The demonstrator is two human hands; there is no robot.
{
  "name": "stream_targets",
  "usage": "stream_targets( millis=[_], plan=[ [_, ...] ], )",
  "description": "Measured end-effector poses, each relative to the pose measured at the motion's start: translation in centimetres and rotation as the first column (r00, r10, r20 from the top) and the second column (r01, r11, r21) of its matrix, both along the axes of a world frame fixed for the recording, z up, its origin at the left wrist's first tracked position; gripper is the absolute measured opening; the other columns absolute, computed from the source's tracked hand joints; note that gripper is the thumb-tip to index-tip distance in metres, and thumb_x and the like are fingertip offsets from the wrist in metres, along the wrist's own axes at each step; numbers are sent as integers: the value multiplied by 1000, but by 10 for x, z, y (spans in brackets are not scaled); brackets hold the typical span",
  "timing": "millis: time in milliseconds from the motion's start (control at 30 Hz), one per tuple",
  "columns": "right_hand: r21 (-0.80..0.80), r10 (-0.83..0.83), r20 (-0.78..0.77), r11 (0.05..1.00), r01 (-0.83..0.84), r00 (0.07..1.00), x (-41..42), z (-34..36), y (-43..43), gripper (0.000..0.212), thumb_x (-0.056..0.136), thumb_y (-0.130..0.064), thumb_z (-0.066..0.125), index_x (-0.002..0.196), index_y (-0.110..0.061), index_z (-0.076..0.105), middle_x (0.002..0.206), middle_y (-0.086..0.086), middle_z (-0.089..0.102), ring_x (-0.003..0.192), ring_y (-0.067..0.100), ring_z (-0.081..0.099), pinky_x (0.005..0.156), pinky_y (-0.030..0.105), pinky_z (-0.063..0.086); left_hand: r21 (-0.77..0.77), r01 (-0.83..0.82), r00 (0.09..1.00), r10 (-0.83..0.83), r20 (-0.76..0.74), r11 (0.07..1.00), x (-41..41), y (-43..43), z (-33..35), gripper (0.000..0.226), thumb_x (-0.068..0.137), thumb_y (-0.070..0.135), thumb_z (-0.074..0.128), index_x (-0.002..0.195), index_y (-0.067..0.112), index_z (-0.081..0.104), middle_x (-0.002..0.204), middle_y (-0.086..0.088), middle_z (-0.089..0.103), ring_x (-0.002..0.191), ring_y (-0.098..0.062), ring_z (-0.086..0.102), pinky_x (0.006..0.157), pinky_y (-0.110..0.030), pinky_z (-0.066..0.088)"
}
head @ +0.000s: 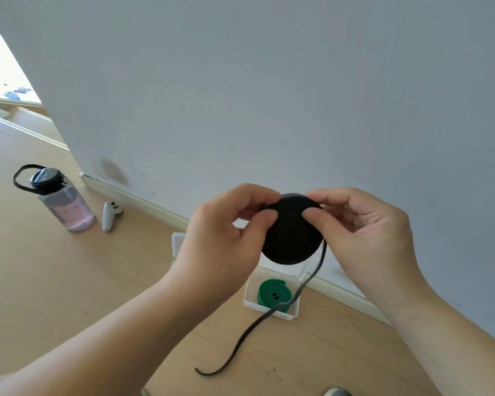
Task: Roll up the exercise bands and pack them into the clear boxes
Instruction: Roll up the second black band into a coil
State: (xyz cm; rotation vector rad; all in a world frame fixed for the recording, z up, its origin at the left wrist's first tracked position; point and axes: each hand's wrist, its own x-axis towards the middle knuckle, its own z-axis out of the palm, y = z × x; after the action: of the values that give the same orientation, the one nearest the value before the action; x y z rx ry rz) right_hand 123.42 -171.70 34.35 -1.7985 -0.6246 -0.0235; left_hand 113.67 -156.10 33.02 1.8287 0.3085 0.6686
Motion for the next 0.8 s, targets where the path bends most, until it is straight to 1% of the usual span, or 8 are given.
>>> stream_targets(
  millis=[133,200,233,333,433,533,667,800],
  plan=[
    [104,20,-126,995,-7,992,5,-1,-1,27,86,-4,77,100,-27,78,94,-8,81,93,13,77,91,32,61,-119,-75,992,87,92,990,-1,4,4,29,93,8,73,106,34,72,96,19,75,96,-1,71,77,-10,54],
    [103,16,-131,995,-2,991,5,-2,-1,25,87,-2,76,97,-25,78,95,-5,81,93,16,77,91,38,60,-135,-36,997,44,56,990,0,5,0,32,94,9,72,114,34,70,99,13,74,98,-4,71,76,-15,57],
    [77,3,-109,997,5,994,5,-3,-1,26,88,-1,76,95,-26,78,93,-7,81,91,13,77,90,34,60,-103,-4,1000,5,11,995,1,5,-1,30,94,9,72,113,31,70,99,13,73,99,-3,70,74,-14,56],
    [-64,25,94,998,-19,995,4,-1,-2,33,87,4,75,89,-29,79,87,-11,77,85,8,73,80,15,54,32,22,999,-20,-44,999,2,3,-4,16,92,10,74,102,22,70,102,14,70,99,4,67,74,-10,55],
    [-139,115,292,987,-76,950,4,-3,-3,30,85,12,74,89,-17,81,87,-7,76,87,11,73,79,20,56,121,62,998,-59,-26,991,0,2,-3,25,91,8,74,111,23,69,104,18,71,101,3,67,80,-11,55],
    [-170,147,347,981,-92,926,2,-5,-1,30,84,14,72,88,-14,82,87,-5,77,85,11,73,78,22,57,241,102,995,-98,-28,965,-1,1,-4,30,90,2,72,109,25,73,98,19,74,100,0,68,77,-16,58],
    [-61,14,79,998,-9,997,-1,-1,1,24,82,-5,83,86,-28,80,80,-15,78,80,5,75,75,14,57,45,46,998,-44,-41,998,0,4,1,33,90,3,73,102,33,74,94,24,74,96,3,68,71,-9,55],
    [43,-4,-80,999,7,997,3,1,-1,24,83,-9,81,96,-29,79,89,-9,80,88,12,77,86,30,62,-125,-59,998,62,24,990,0,9,4,31,93,9,73,103,38,74,94,22,76,94,-1,72,79,-11,55]
  ],
)
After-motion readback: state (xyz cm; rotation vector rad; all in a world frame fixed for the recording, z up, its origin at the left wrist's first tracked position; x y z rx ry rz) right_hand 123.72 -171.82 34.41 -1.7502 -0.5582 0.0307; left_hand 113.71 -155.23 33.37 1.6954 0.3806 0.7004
